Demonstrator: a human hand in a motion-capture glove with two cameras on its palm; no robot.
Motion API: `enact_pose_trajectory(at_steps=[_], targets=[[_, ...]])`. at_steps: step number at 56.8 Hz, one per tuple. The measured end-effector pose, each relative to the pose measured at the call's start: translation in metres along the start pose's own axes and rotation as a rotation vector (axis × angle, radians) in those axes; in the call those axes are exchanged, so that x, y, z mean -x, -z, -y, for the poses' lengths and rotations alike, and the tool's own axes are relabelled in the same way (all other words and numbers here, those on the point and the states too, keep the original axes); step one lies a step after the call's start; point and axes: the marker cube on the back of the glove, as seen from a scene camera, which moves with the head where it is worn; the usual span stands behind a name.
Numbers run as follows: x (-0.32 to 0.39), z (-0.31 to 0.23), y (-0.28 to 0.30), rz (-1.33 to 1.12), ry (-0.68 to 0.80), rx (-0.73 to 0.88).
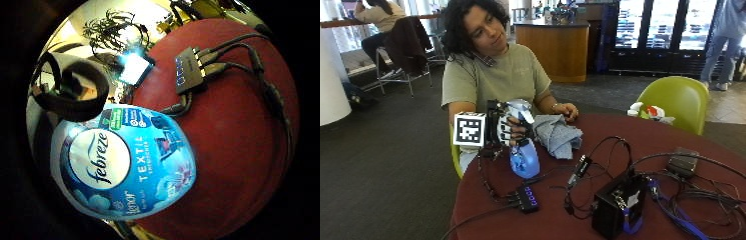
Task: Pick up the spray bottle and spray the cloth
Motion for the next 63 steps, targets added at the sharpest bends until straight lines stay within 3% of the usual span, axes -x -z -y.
enact_pose_trajectory(at_steps=[9,22,33,41,63], targets=[[0.021,-0.008,0.022,0.005,0.065,0.014],[0.114,-0.018,0.049,-0.101,0.188,0.247],[0.165,-0.027,0.037,-0.346,0.237,0.447],[0.177,-0.04,0.011,-0.623,0.195,0.73],[0.132,-0.081,-0.061,-1.234,0.03,1.17]])
